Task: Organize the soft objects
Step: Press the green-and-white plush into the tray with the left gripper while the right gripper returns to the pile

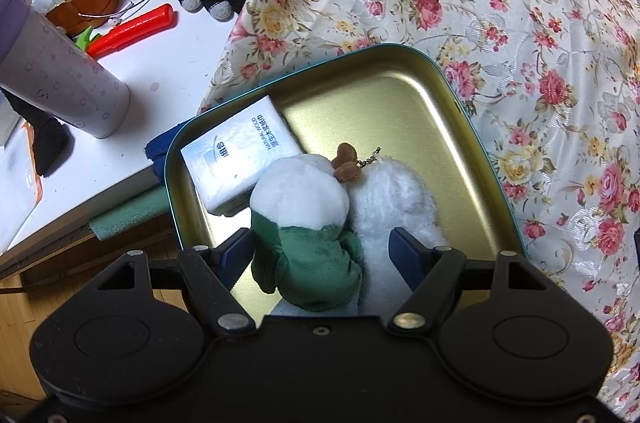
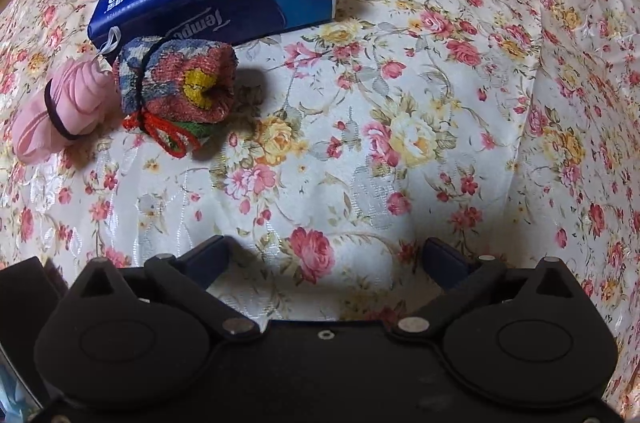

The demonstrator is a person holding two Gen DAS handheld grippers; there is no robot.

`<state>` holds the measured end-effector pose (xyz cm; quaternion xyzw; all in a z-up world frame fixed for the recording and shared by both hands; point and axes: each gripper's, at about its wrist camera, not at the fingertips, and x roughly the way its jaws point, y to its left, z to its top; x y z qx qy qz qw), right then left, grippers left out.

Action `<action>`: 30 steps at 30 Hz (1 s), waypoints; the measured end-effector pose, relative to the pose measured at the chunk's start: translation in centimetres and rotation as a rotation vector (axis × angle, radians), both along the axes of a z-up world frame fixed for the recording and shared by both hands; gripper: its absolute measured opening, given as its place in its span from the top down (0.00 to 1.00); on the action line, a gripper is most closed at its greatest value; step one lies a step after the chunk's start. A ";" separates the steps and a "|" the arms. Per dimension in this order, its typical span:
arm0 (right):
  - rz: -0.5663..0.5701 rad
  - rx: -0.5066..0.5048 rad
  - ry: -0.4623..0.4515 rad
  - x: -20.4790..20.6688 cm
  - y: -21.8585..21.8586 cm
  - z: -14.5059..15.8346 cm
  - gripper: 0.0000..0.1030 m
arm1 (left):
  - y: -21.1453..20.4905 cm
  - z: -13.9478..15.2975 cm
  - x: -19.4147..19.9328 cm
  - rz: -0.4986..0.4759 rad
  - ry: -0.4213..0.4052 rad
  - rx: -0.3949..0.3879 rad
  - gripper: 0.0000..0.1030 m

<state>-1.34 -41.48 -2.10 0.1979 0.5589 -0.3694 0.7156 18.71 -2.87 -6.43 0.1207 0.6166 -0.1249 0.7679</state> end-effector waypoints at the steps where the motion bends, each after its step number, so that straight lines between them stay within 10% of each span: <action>1: 0.000 -0.004 -0.002 0.1 0.1 0.0 0.00 | 0.0 0.0 0.0 0.000 -0.001 0.001 0.31; 30: -0.037 0.032 -0.195 8.3 -0.6 3.6 0.03 | -0.6 0.8 0.0 -0.012 -0.019 -0.034 0.31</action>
